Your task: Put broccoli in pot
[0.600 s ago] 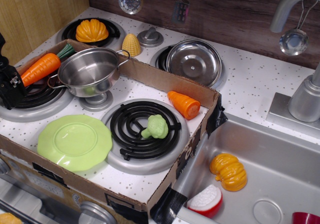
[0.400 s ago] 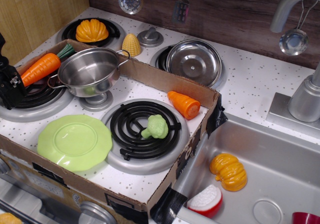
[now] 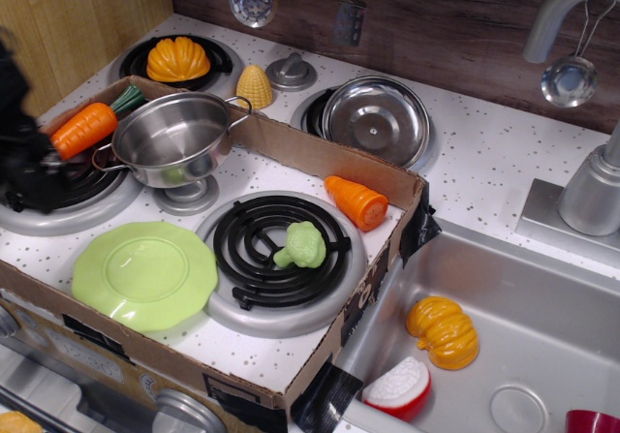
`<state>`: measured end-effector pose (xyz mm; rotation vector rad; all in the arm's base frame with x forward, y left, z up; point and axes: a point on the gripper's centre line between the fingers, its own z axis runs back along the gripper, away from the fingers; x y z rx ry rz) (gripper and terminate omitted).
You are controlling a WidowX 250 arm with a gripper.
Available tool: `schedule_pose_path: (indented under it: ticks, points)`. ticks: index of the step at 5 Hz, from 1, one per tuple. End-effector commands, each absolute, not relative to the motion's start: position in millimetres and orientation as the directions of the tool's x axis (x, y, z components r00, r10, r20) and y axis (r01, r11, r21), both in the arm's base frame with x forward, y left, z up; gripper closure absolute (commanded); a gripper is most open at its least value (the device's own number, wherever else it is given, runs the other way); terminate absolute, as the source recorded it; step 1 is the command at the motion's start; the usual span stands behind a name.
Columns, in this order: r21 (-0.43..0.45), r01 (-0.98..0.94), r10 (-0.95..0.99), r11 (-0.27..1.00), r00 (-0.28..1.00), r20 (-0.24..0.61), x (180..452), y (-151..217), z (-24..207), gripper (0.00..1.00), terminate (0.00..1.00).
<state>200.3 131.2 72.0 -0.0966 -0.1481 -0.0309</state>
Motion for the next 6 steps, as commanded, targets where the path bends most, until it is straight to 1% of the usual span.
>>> schedule_pose_path:
  ticks: [1, 2, 3, 4, 5, 6]
  points:
    - [-0.009, 0.09, -0.086, 0.996, 0.977, 0.194, 233, 108, 107, 0.0, 0.0]
    - [-0.03, 0.047, -0.041, 0.998, 0.981, 0.187, 241, 82, 104, 0.0, 0.0]
    - [-0.009, 0.004, -0.002, 1.0, 0.983, 0.185, 246, 54, 97, 0.0, 0.0]
    - [-0.021, -0.039, 0.043, 0.999, 0.982, 0.183, 248, 36, 86, 0.0, 0.0]
    - [-0.026, -0.102, 0.106, 0.994, 0.975, 0.196, 250, 21, 80, 0.0, 0.0]
    - [-0.025, -0.123, 0.126, 0.992, 0.975, 0.185, 259, 13, 80, 0.0, 0.0]
